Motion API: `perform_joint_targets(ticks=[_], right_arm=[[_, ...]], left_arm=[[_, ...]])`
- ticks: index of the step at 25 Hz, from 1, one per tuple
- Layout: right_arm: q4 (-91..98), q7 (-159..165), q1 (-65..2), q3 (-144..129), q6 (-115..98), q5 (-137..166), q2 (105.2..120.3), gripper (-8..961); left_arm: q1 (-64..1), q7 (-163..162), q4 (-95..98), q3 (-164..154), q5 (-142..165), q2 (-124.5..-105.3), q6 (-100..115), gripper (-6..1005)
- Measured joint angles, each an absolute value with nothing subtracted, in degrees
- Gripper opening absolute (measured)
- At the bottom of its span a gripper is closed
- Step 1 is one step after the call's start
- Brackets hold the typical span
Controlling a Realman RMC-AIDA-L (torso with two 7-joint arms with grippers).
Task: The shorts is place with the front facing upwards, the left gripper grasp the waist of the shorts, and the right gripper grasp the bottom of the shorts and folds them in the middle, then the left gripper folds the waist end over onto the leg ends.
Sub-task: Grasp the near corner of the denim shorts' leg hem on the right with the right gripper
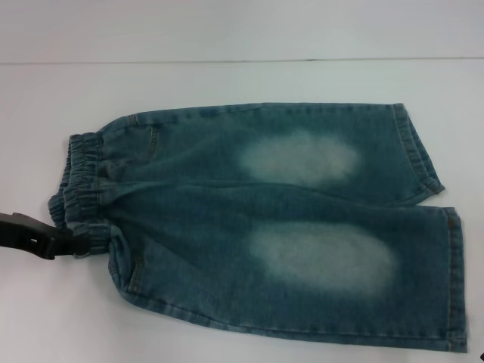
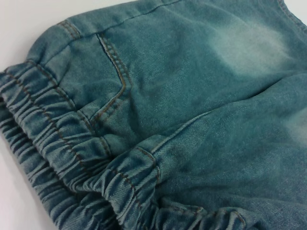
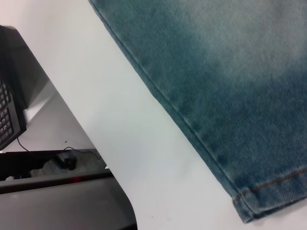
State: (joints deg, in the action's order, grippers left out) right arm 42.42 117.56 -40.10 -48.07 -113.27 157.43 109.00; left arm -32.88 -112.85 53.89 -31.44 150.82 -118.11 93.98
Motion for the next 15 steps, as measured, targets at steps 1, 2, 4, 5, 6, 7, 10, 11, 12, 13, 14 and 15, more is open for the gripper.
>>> perform_joint_targets(ticks=[1, 2, 4, 5, 6, 7, 10, 11, 12, 13, 14, 15], right_arm=[[42.41, 117.56, -40.12, -48.07, -113.20, 157.42, 109.12, 942], [42.40, 117.56, -40.13, -48.07, -113.14, 157.41, 109.26, 937], [42.39, 117.47, -40.18, -48.11, -113.09, 157.41, 109.56, 927], [42.38, 117.46, -40.24, -48.22, -113.08, 157.42, 109.76, 922], [42.37, 117.44, -40.31, -48.39, -113.06, 157.42, 109.93, 917], [42.37, 117.42, -40.35, -48.58, -113.04, 157.42, 110.05, 903], [42.36, 117.55, -40.46, -49.27, -112.95, 157.50, 110.22, 862], [42.36, 117.62, -40.52, -49.43, -112.90, 157.69, 110.24, 849], [42.36, 117.69, -40.58, -49.53, -112.83, 157.93, 110.27, 835], [42.36, 117.72, -40.62, -49.55, -112.78, 158.25, 110.29, 821], [42.36, 117.73, -40.65, -49.57, -112.73, 158.50, 110.32, 808], [42.36, 117.75, -40.68, -49.60, -112.66, 158.78, 110.35, 794]], left_arm=[[-32.88, -112.85, 53.89, -31.45, 150.82, -118.11, 93.96, 65], [-32.88, -112.85, 53.87, -31.45, 150.82, -118.11, 93.94, 65], [-32.88, -112.85, 53.73, -31.46, 150.83, -118.13, 93.93, 65], [-32.87, -112.85, 53.59, -31.47, 150.82, -118.13, 93.93, 66], [-32.87, -112.85, 53.49, -31.46, 150.83, -118.13, 93.93, 66], [-32.87, -112.85, 53.35, -31.47, 150.84, -118.13, 93.93, 66], [-32.87, -112.85, 53.35, -31.47, 150.85, -118.13, 93.93, 66], [-32.87, -112.85, 53.35, -31.47, 150.86, -118.13, 93.93, 66], [-32.87, -112.85, 53.35, -31.47, 150.86, -118.13, 93.93, 66], [-32.87, -112.85, 53.34, -31.47, 150.86, -118.13, 93.94, 66], [-32.87, -112.85, 53.35, -31.47, 150.86, -118.13, 93.94, 66], [-32.87, -112.85, 53.34, -31.47, 150.85, -118.13, 93.94, 66]])
